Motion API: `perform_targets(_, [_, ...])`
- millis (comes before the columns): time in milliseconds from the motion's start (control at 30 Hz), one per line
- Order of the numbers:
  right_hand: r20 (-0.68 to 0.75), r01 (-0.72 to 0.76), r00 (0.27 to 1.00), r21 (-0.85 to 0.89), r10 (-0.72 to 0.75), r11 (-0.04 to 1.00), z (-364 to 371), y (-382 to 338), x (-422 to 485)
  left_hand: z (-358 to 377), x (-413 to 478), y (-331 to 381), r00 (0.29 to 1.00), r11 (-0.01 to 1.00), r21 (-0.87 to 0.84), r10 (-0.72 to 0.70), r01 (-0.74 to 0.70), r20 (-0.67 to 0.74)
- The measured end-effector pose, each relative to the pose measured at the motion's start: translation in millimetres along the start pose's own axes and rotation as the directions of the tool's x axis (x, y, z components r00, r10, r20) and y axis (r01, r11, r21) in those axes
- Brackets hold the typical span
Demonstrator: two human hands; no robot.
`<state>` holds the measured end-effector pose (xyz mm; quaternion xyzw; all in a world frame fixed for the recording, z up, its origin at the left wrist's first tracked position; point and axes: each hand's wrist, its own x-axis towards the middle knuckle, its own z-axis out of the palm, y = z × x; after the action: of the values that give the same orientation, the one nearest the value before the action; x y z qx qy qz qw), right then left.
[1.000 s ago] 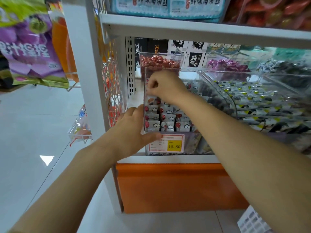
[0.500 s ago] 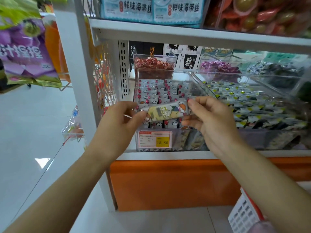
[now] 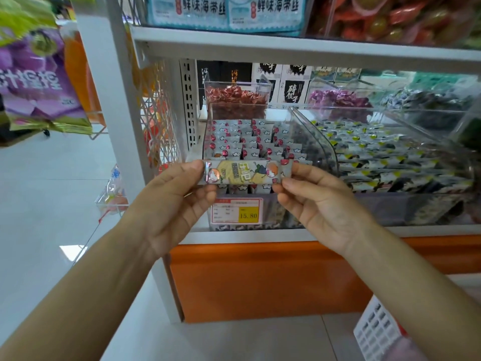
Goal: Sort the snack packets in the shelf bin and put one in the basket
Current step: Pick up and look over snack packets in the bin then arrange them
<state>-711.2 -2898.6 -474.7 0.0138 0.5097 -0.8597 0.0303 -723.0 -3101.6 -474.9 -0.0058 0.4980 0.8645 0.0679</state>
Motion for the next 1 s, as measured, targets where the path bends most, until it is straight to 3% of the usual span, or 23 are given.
perform_targets(200, [-0.052,-0.009,0.999,0.066,0.012,0.998,1.4,3.3,2.1,-2.1,0.5,-4.1,0.988,0.978,0.176,0.13,-0.115,-0.079])
perform_targets(467, [-0.144,-0.034,0.987,0.216,0.066,0.976,1.2,4.0,5.1,6.5,-4.1,-9.2,0.987,0.905,0.401,0.158,-0.144,-0.002])
perform_targets(733, [-0.192,-0.078,0.969,0.364,0.156,0.928,3.7,1.2,4.5,6.0,-3.9,-6.0,0.989,0.988,0.152,-0.003,-0.019,0.147])
perform_targets(1000, [-0.148,0.019,0.988,0.337,0.033,0.941,1.9,0.8,5.4,5.1,-3.4,-4.5,0.99,0.988,0.155,-0.021,-0.001,0.14])
